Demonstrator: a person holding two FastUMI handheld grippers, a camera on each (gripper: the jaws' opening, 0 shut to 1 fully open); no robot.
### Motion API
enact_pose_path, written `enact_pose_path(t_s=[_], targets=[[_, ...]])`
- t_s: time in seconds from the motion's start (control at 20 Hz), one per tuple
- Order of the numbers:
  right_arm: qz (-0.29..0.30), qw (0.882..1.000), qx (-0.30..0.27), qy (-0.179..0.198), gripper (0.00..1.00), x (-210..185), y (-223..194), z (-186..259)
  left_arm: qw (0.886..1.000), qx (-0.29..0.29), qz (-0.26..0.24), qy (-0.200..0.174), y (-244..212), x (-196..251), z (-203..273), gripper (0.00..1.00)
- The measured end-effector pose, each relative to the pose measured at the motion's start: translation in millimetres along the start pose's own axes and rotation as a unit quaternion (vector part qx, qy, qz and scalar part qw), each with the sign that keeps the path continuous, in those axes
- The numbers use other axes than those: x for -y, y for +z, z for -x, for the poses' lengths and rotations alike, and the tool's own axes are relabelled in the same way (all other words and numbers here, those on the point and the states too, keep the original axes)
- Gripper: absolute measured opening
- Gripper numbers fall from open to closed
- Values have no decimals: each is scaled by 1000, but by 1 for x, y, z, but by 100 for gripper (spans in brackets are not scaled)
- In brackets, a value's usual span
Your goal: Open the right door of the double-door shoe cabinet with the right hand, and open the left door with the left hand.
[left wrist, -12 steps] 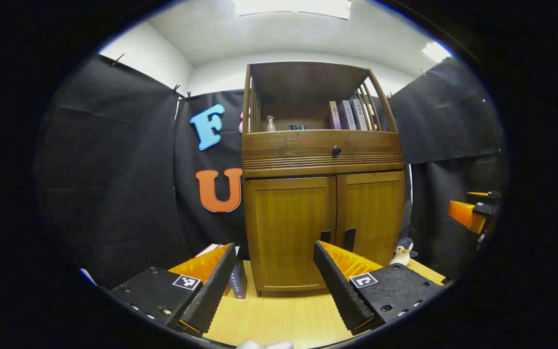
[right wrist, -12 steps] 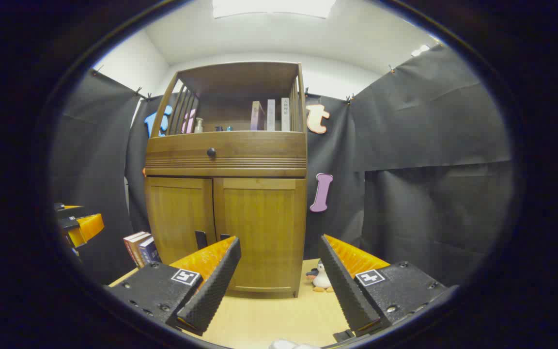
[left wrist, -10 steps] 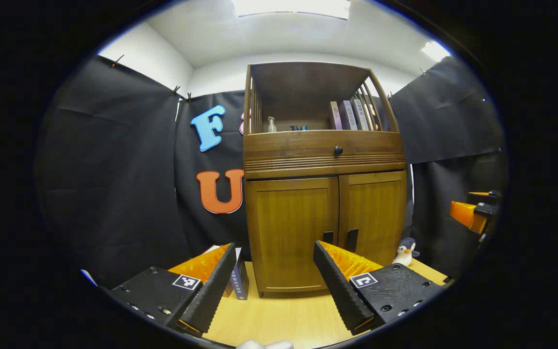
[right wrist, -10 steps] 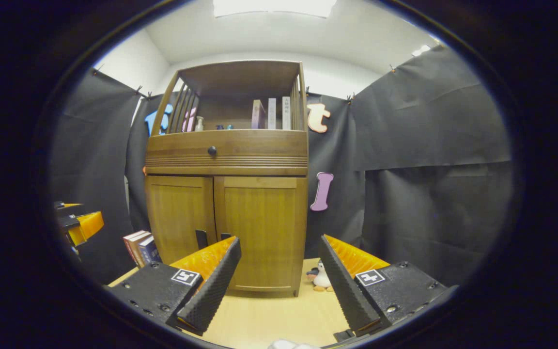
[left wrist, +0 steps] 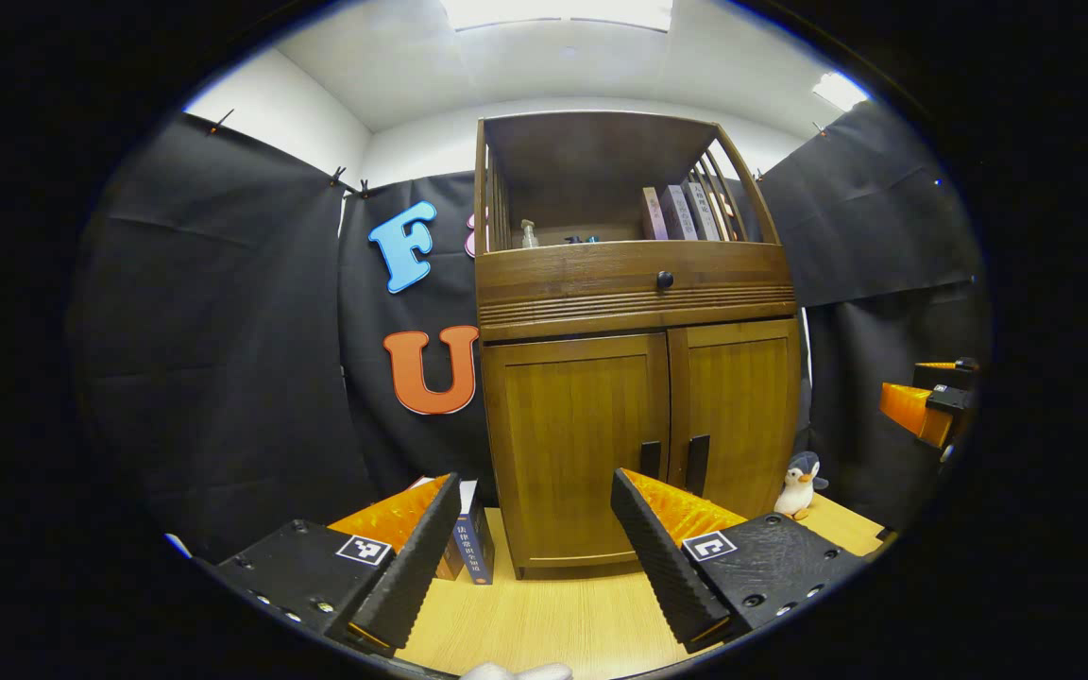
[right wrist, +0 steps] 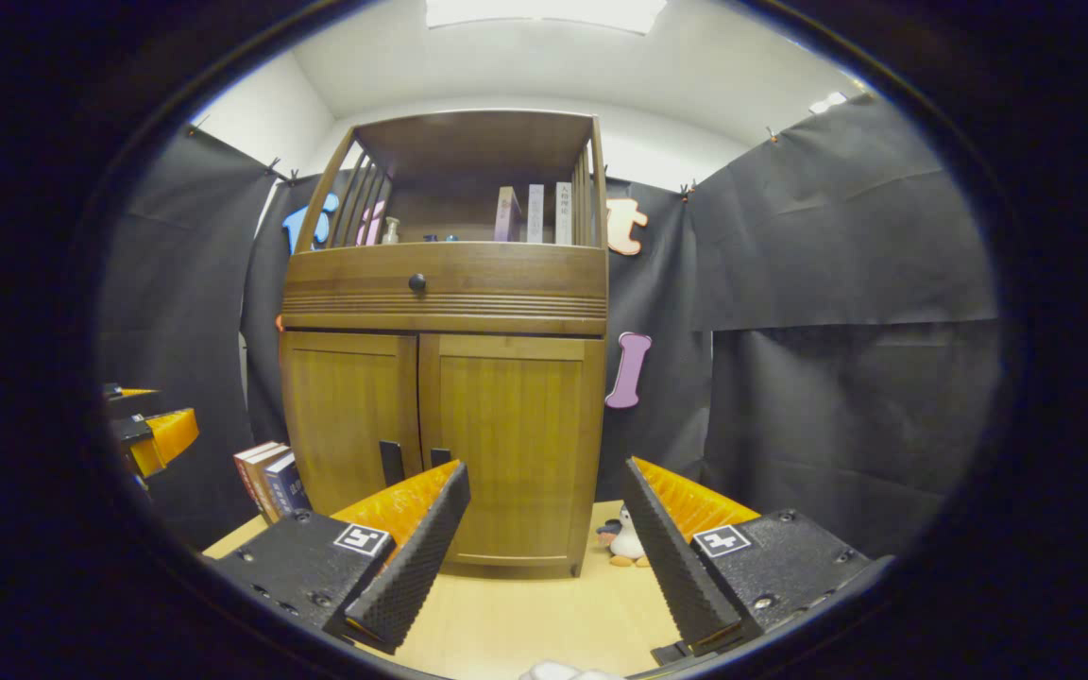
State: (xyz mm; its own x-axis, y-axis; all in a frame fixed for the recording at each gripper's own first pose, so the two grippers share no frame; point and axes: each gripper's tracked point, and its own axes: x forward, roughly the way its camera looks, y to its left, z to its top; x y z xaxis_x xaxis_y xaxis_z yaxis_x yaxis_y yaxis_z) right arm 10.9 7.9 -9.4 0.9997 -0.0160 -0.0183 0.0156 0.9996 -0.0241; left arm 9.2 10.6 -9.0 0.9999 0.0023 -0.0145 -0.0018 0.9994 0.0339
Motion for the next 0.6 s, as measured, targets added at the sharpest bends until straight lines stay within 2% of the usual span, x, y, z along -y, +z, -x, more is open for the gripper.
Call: enact_pose_path(t_s=[0.3,0.6], targets=[[14,1000,-4,5,100,-9,-18,-23,1000,-2,2,-3,0,1,7,96],[12,999,-32,35,100,-46,-58,-73,1000,-3,3,2,2,-4,24,96]])
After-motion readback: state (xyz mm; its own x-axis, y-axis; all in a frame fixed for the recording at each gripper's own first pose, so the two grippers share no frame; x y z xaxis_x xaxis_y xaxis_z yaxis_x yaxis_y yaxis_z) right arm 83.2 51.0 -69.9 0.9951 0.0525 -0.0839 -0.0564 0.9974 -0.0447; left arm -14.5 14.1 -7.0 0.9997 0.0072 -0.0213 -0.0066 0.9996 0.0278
